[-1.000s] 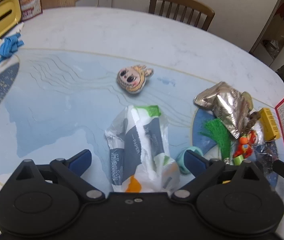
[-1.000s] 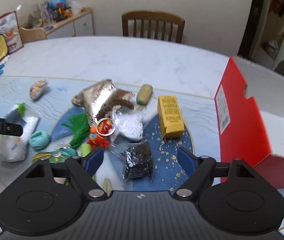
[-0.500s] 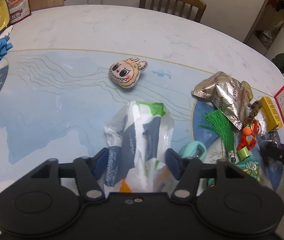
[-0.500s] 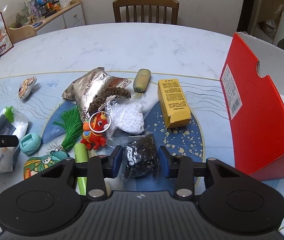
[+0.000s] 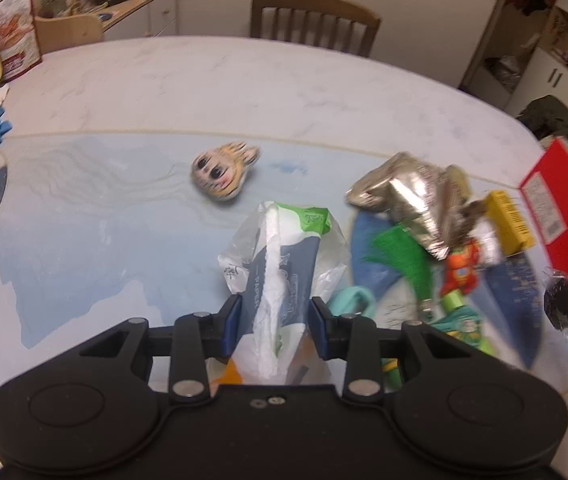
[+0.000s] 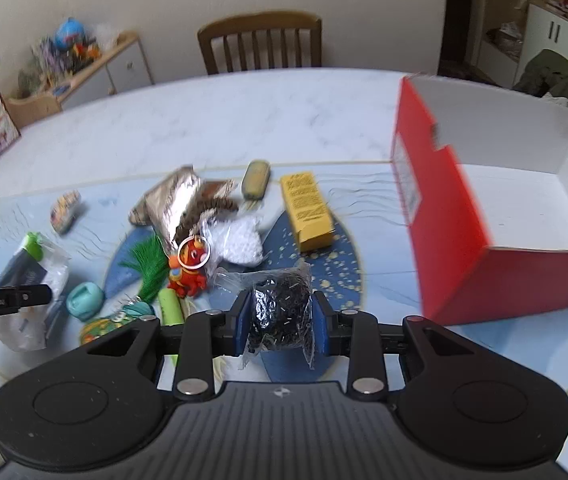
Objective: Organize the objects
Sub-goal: 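Carry both bags into the red shoebox and lower them onto its floor, then open both tools to release the bags and lift out of the box, then grasp the teal sharpener with left tool while right tool grasps embroidered sachet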
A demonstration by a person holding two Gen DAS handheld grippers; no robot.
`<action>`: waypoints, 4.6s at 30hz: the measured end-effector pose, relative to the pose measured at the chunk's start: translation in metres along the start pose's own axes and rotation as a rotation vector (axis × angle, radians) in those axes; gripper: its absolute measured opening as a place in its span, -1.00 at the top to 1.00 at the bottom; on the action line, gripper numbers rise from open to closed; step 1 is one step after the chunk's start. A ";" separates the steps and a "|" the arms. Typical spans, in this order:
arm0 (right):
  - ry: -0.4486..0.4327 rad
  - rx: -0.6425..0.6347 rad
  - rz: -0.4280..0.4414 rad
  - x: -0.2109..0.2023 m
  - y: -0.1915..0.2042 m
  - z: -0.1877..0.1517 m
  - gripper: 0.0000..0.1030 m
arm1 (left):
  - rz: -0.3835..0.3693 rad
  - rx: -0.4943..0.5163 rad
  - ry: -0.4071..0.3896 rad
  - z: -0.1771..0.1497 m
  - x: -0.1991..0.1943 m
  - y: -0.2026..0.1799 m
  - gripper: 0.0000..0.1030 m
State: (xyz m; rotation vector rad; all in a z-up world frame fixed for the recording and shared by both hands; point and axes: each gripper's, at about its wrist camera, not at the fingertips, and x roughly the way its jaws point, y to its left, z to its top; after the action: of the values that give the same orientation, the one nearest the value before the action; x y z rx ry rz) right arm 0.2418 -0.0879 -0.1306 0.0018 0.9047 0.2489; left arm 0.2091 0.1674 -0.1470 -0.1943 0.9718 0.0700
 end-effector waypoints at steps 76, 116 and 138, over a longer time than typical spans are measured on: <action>0.180 0.016 -0.091 0.046 -0.290 0.063 0.38 | -0.058 0.614 0.273 0.066 0.132 -0.461 -0.02; -0.181 0.069 0.023 -0.115 -0.150 0.050 -0.42 | -0.243 0.543 -0.120 0.062 -0.071 -0.299 -0.82; -0.198 0.164 -0.018 -0.121 -0.049 0.000 -0.74 | -0.236 0.554 -0.185 0.049 -0.088 -0.179 -0.99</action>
State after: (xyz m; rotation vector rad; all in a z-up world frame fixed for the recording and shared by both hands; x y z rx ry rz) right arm 0.1805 -0.1616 -0.0414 0.1669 0.7255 0.1539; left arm 0.2258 0.0044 -0.0237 0.2064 0.7467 -0.3893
